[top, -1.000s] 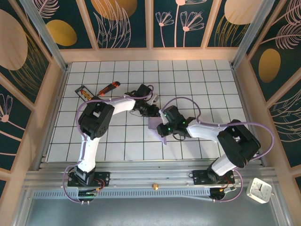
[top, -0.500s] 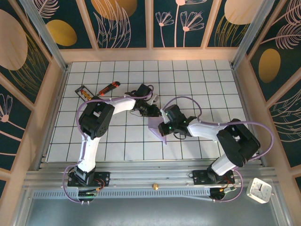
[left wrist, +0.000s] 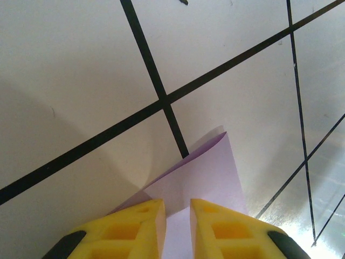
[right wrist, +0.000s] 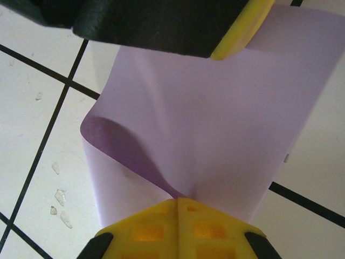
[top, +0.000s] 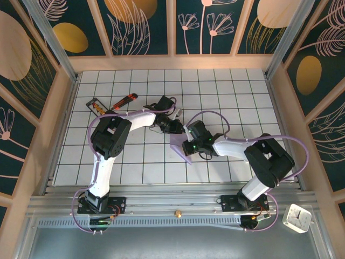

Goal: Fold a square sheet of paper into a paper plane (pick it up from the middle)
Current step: Third fold the triangle at the center of the table.

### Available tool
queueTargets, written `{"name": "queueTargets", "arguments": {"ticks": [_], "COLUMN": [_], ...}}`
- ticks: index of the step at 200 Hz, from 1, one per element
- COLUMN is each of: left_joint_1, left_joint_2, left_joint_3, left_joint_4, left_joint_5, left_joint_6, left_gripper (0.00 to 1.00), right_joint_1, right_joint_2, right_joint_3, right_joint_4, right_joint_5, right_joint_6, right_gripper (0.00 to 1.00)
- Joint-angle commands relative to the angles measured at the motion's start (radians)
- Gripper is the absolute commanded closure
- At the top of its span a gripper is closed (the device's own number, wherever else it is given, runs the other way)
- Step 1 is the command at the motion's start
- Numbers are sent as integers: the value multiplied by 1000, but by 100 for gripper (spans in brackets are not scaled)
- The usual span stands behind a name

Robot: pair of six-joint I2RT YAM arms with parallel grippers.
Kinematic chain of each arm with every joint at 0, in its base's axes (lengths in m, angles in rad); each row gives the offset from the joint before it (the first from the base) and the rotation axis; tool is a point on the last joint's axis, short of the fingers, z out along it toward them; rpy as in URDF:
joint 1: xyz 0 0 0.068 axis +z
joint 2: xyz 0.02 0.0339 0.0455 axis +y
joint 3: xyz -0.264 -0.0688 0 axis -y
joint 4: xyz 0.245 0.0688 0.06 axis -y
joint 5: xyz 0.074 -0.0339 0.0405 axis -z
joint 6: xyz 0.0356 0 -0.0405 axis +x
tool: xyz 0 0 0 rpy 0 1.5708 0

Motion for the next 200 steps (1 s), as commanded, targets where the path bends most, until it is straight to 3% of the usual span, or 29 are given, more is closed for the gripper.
{"name": "queueTargets", "arguments": {"ticks": [1,200], "left_joint_1": [-2,-2], "left_joint_2": [82,82], "left_joint_3": [-17,-19], "left_joint_4": [-71,-78], "left_joint_5": [-91,-102], "left_joint_6": [25,28], "left_gripper": [78,76], "right_joint_1": [-7,-7], "right_joint_2": [19,-7], "right_joint_3": [33,-22], "right_joint_4": [30,31], "right_joint_5": [16,12], "right_joint_6": [-29,34], "right_gripper": [100,100]}}
